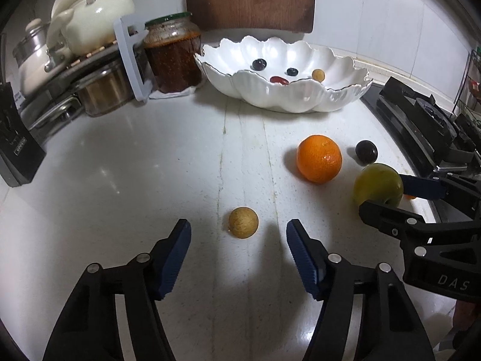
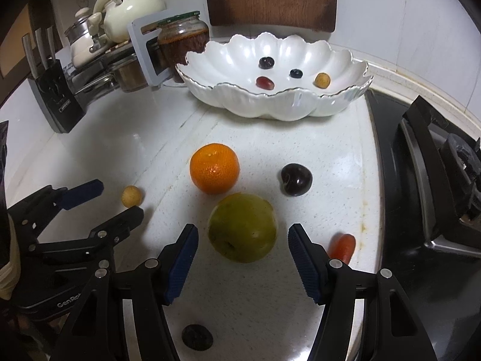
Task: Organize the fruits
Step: 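Grasp the large green fruit with the right tool while the left tool grasps the brown round fruit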
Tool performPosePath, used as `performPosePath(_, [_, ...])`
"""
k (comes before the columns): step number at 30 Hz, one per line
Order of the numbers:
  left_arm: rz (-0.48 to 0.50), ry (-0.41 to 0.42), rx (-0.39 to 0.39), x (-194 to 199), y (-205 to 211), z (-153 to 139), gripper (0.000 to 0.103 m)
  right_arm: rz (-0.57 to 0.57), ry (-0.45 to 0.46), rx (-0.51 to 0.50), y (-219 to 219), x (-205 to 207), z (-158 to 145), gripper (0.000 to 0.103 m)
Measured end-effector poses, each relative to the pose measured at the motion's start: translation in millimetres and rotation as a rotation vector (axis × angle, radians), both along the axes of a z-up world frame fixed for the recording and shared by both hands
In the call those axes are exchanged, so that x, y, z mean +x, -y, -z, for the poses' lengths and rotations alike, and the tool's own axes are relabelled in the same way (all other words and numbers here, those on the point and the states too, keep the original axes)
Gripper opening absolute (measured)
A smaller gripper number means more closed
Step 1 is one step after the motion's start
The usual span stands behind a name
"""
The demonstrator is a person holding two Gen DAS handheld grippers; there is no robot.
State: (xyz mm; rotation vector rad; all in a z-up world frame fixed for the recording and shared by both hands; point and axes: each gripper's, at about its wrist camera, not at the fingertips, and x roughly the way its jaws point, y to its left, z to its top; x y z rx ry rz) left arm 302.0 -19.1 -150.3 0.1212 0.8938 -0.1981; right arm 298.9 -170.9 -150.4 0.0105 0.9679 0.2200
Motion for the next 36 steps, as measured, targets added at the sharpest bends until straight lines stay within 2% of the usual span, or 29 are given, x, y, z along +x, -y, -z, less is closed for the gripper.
performPosePath(8, [0.006, -0.020, -0.005, 7.1, 1.1, 6.6, 0.045, 0.010, -0.014, 0.005, 1.6, 4.1, 5.9, 0.062])
performPosePath(12, [0.006, -0.022, -0.010, 9.5, 1.0, 7.8, 0.034, 0.007, -0.011, 0.006, 1.5, 5.3, 5.7, 0.054])
performPosePath(14, [0.008, -0.028, -0.016, 11.0, 1.2, 9.1, 0.033, 0.001, -0.013, 0.010, 1.2, 6.2, 6.0, 0.051])
performPosePath(19, [0.011, -0.028, -0.021, 12.7, 2.1, 9.6, 0.024, -0.003, -0.009, 0.007, 0.1, 6.3, 5.8, 0.051])
performPosePath(27, [0.007, -0.013, -0.028, 10.9, 3.3, 4.4, 0.022, 0.001, -0.006, 0.019, 1.8, 3.8, 4.8, 0.050])
performPosePath(36, [0.005, 0.026, -0.055, 4.1, 2.2, -17.4, 0.022, 0.018, 0.036, 0.035, 7.5, -2.8, -10.2, 0.050])
